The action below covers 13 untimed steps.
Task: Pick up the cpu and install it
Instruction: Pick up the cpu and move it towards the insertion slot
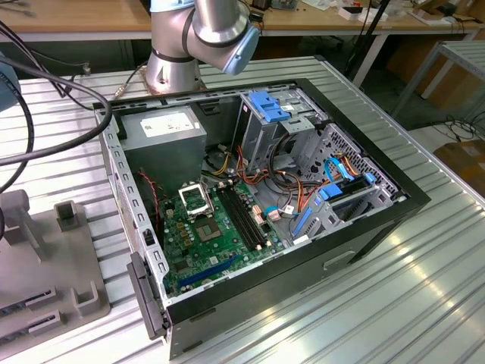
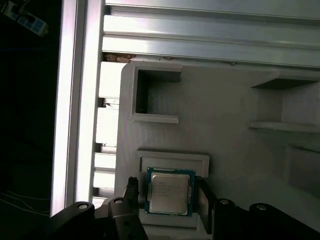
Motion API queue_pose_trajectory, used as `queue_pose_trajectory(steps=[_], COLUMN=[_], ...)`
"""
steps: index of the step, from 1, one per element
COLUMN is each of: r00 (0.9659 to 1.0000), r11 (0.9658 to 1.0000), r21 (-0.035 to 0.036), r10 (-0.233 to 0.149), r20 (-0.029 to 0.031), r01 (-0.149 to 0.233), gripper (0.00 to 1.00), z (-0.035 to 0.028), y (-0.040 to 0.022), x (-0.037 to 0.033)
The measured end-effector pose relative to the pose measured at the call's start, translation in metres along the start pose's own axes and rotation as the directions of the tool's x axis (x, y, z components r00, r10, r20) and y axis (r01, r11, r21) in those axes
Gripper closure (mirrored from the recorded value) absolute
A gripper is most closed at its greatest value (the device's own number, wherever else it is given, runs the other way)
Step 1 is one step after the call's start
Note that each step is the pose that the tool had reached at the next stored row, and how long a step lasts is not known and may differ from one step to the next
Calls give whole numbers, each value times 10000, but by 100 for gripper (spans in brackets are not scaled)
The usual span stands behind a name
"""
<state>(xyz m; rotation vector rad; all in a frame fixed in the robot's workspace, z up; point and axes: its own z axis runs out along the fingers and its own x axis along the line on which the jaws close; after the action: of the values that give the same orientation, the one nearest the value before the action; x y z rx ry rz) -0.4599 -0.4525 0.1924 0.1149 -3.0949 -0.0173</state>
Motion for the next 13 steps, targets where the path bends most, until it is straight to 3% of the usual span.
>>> queue_pose_trajectory(steps=[5,7,8,13], r00=[10000,10000,10000,10000], r11=[10000,10000,10000,10000], r21=[-2,-1,-2,-2], r10=[41,41,41,76], r20=[0,-1,-1,0], r01=[-41,-41,-41,-76], gripper=[42,44,51,51], z=[0,-1,0,-1], y=[-1,-1,-1,-2], x=[-8,-8,-8,-20])
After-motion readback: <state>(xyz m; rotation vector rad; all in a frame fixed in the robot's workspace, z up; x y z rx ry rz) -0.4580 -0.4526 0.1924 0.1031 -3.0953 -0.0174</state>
